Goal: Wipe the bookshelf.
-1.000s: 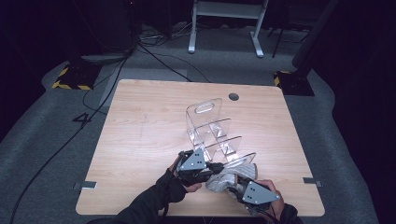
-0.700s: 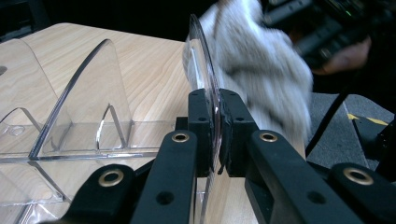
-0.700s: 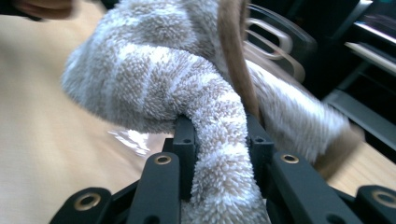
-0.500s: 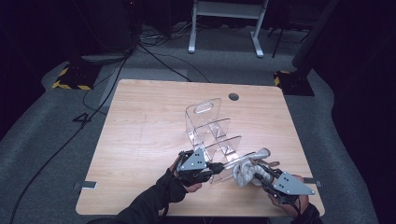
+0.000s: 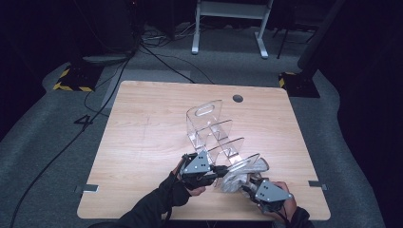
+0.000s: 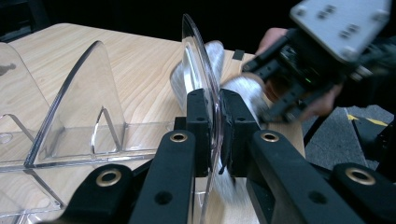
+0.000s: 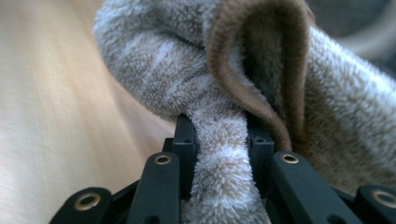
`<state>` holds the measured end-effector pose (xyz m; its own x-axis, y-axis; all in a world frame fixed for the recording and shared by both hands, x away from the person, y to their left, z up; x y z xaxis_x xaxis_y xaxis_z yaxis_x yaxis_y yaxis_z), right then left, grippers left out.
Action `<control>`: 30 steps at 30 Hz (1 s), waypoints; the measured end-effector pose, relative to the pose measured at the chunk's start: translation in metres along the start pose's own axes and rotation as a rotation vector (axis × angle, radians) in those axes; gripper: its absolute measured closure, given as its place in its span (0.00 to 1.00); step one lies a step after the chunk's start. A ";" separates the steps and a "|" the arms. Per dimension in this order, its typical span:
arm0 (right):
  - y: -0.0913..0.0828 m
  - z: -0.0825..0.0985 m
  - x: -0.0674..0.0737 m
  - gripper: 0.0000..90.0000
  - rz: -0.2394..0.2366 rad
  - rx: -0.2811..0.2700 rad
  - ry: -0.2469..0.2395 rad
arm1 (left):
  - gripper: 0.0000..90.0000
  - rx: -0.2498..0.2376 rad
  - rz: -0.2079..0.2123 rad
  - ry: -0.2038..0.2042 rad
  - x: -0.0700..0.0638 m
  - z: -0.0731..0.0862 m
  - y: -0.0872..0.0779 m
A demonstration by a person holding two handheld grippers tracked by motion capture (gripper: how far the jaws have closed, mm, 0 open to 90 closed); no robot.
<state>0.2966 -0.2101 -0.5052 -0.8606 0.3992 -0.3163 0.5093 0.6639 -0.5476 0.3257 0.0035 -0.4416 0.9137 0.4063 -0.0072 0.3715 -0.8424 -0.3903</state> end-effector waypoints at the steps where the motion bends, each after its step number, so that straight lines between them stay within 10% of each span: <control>1: 0.001 -0.006 0.005 0.80 -0.023 -0.018 -0.010 | 0.93 -0.001 0.001 0.000 0.000 0.000 0.000; 8: -0.006 -0.036 0.015 0.81 0.000 -0.090 -0.067 | 0.93 0.001 0.006 0.002 0.000 0.000 -0.001; 16: -0.049 -0.040 -0.019 0.81 0.155 -0.193 0.004 | 0.93 0.002 0.002 0.000 -0.001 0.000 0.000; 22: -0.055 -0.021 -0.035 0.81 0.198 -0.167 0.061 | 0.93 -0.001 0.002 -0.001 -0.001 0.000 0.000; 30: -0.025 0.017 -0.034 0.81 0.126 0.006 0.094 | 0.92 -0.001 -0.001 0.002 -0.001 0.000 0.001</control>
<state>0.3126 -0.2510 -0.4942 -0.7849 0.5370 -0.3092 0.6132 0.6010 -0.5127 0.3247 0.0023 -0.4418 0.9136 0.4066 -0.0053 0.3727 -0.8424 -0.3890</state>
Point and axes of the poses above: each handheld gripper's, and its own axes: y roughly forward along the jaws, z roughly out of its underside, x roughly to its left, the point moved 4 cm from there along y, roughly forward along the jaws, and after that the axes turned 7 degrees about -z, right-handed, at the moved point
